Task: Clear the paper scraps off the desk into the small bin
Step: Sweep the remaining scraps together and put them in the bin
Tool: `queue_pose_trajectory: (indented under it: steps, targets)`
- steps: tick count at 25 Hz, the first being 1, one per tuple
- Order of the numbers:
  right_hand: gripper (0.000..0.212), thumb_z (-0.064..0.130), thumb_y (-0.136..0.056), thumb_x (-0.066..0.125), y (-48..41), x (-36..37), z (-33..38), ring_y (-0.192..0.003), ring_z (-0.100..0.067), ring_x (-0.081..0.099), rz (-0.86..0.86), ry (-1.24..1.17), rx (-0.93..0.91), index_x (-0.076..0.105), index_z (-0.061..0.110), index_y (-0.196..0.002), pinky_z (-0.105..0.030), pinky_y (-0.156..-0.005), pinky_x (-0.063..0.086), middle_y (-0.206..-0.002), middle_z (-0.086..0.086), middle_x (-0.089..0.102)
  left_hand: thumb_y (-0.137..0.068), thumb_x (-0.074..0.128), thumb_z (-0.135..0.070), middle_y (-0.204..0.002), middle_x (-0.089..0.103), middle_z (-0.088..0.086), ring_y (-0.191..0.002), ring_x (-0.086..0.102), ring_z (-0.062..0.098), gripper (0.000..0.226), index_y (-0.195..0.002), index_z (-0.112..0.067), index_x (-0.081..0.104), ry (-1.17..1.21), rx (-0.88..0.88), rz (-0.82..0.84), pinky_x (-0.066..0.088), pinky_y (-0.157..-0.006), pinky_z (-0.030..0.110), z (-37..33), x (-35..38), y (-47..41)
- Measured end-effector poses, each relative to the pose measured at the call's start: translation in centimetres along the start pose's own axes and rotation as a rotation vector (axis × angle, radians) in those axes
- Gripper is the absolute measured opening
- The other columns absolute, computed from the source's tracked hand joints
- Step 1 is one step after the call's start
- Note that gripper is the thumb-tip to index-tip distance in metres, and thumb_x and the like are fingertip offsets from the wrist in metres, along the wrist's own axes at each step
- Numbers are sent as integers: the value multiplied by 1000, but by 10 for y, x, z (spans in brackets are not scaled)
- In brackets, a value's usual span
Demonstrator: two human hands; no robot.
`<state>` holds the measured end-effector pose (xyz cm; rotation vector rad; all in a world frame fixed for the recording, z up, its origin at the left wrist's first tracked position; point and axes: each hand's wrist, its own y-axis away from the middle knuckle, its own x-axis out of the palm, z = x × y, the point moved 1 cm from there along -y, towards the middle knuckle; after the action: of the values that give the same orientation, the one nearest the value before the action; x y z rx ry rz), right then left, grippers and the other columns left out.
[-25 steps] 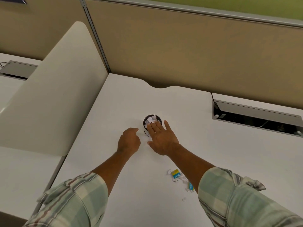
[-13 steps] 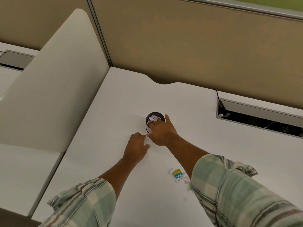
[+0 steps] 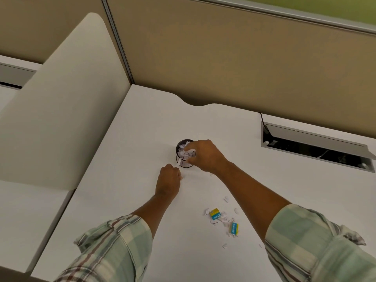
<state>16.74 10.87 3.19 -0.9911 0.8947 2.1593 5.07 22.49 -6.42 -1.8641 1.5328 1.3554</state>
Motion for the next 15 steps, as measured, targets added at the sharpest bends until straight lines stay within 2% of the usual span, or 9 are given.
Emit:
queue_pose_trajectory:
  steps: [3,6,8,11,15]
  targets:
    - [37,29,-88,73,9,-4,-8,-111,-23,66,-27,-37,10,70,23,-124,-43,-99,53,-126,-2,70,-95,62,-14,-99,67,14,-96,66,27,17,-94,-3,75,61,-37,1,55,-81,33,-2,-1,5]
    - [26,29,-90,71,24,-2,-25,-96,-17,69,-172,-156,35,73,19,-113,-39,-90,56,-112,3,75,-93,63,-12,-90,66,8,-86,63,21,14,-83,-7,72,227,-86,-79,55,-82,39,3,-8,14]
    - [23,27,-90,70,37,5,-42,-91,-15,70,-238,-227,110,74,17,-111,-33,-89,56,-110,3,75,-90,68,-12,-87,64,1,-83,60,16,10,-80,-13,71,330,-38,-167,54,-81,37,5,-17,23]
    - [17,19,-93,66,57,20,-70,-90,-15,69,-278,-268,238,74,14,-107,-24,-83,51,-106,0,75,-89,71,-13,-94,59,-4,-89,60,16,6,-87,-19,70,372,102,-280,54,-78,31,2,-34,31]
    - [15,16,-94,63,81,43,-98,-91,-13,65,-228,-247,337,73,13,-105,-20,-81,46,-103,-1,74,-89,73,-17,-100,53,-7,-96,57,16,4,-89,-21,71,359,147,-356,50,-80,27,-20,-56,17]
